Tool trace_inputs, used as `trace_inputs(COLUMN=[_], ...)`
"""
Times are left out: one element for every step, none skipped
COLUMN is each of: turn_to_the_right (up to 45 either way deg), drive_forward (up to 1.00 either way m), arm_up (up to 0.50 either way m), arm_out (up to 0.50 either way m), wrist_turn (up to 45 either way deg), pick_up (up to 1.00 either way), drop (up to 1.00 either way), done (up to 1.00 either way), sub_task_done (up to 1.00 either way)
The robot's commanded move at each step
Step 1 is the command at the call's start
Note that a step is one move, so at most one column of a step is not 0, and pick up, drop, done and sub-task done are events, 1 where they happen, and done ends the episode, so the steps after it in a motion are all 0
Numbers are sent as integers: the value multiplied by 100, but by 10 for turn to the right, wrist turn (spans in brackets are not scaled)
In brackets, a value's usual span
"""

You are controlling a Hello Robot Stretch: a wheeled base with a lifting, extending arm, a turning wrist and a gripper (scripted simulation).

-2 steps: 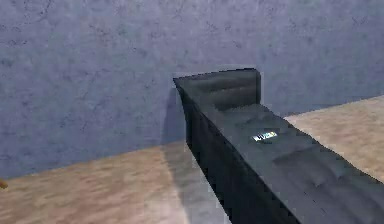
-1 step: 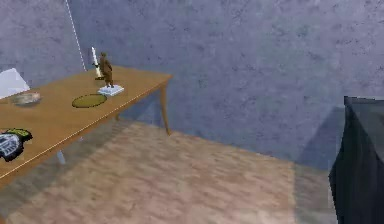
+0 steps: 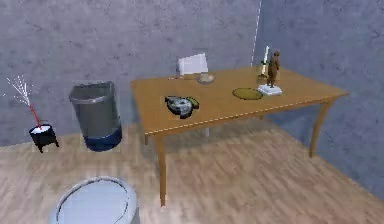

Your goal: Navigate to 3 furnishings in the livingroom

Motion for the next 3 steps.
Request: trace_inputs(turn_to_the_right=[-180,0,360], drive_forward=[0,30,0], arm_up=[0,0,0], arm_out=[0,0,0], wrist_turn=[0,0,0], pick_up=[0,0,0], drop=[0,0,0], done=[0,0,0], sub_task_done=[0,0,0])
